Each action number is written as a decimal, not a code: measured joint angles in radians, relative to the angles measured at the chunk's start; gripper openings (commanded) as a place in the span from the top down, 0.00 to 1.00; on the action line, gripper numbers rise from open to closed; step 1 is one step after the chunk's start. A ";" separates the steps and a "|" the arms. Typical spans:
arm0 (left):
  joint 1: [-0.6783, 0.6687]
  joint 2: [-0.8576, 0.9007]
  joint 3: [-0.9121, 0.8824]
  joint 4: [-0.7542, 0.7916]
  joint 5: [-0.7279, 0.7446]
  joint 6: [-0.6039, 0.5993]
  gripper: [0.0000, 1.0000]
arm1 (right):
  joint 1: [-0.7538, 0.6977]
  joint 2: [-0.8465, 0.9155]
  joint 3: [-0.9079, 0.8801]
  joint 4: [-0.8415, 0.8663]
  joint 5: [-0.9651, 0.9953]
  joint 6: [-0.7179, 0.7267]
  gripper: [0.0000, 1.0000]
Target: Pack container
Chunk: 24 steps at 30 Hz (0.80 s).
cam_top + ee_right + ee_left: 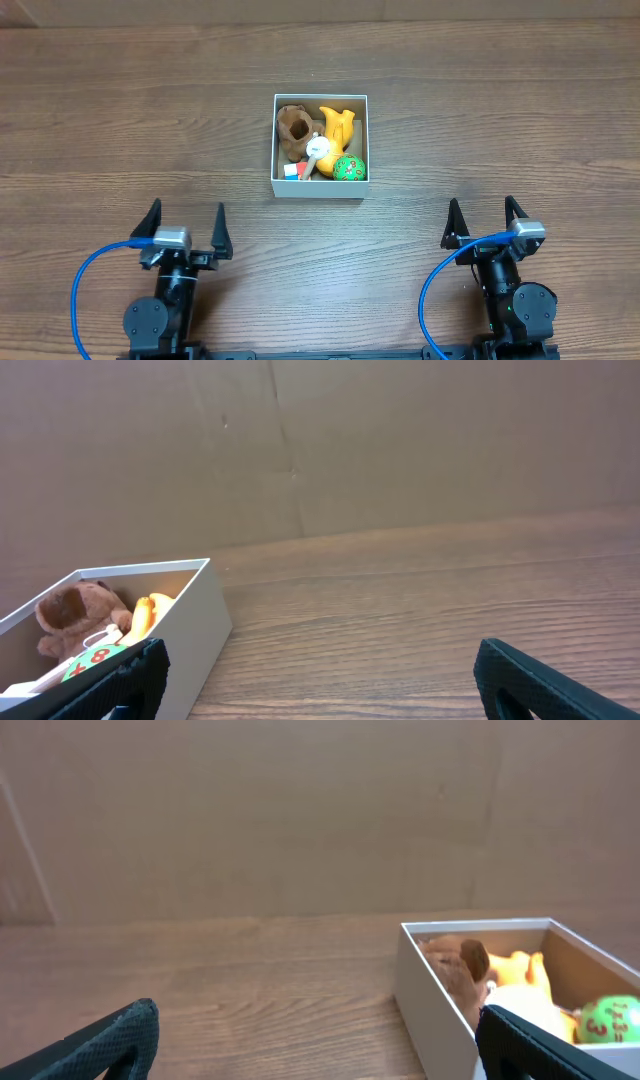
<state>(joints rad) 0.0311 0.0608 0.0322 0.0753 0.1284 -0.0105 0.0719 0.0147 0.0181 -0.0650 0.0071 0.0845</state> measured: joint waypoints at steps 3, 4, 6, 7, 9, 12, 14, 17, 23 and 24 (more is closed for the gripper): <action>-0.006 0.000 0.000 0.000 -0.001 0.037 0.00 | 0.000 0.000 0.000 0.000 0.000 0.001 0.00; -0.006 0.000 0.000 0.000 0.000 0.044 0.00 | 0.000 0.000 0.000 0.000 0.000 0.001 0.00; -0.006 0.000 0.000 0.000 0.000 0.048 0.00 | 0.000 0.000 0.000 0.000 0.000 0.000 0.00; -0.006 0.000 0.000 0.000 0.000 0.048 0.00 | 0.000 0.000 0.000 0.000 0.000 0.001 0.00; -0.006 -0.002 0.000 -0.018 -0.001 0.049 0.00 | 0.000 0.000 0.000 0.000 0.000 0.000 0.00; -0.006 -0.002 0.000 -0.088 0.000 0.055 0.00 | 0.000 0.000 0.000 0.000 0.000 0.000 0.00; -0.006 -0.004 0.000 -0.150 -0.001 0.059 0.00 | 0.000 0.000 0.000 0.000 0.000 0.000 0.00; -0.006 -0.004 -0.007 -0.174 -0.001 0.063 0.00 | 0.000 0.000 0.000 0.000 0.000 0.000 0.00; -0.006 -0.004 -0.007 -0.174 -0.001 0.064 0.00 | 0.000 0.000 0.000 0.000 0.000 0.000 0.00; -0.006 -0.004 -0.006 -0.174 -0.001 0.066 0.00 | 0.000 0.000 0.000 0.000 0.000 0.000 0.00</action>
<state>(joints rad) 0.0254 0.0570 0.0257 -0.0986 0.1272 0.0551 0.0715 0.0147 0.0181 -0.0647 0.0071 0.0849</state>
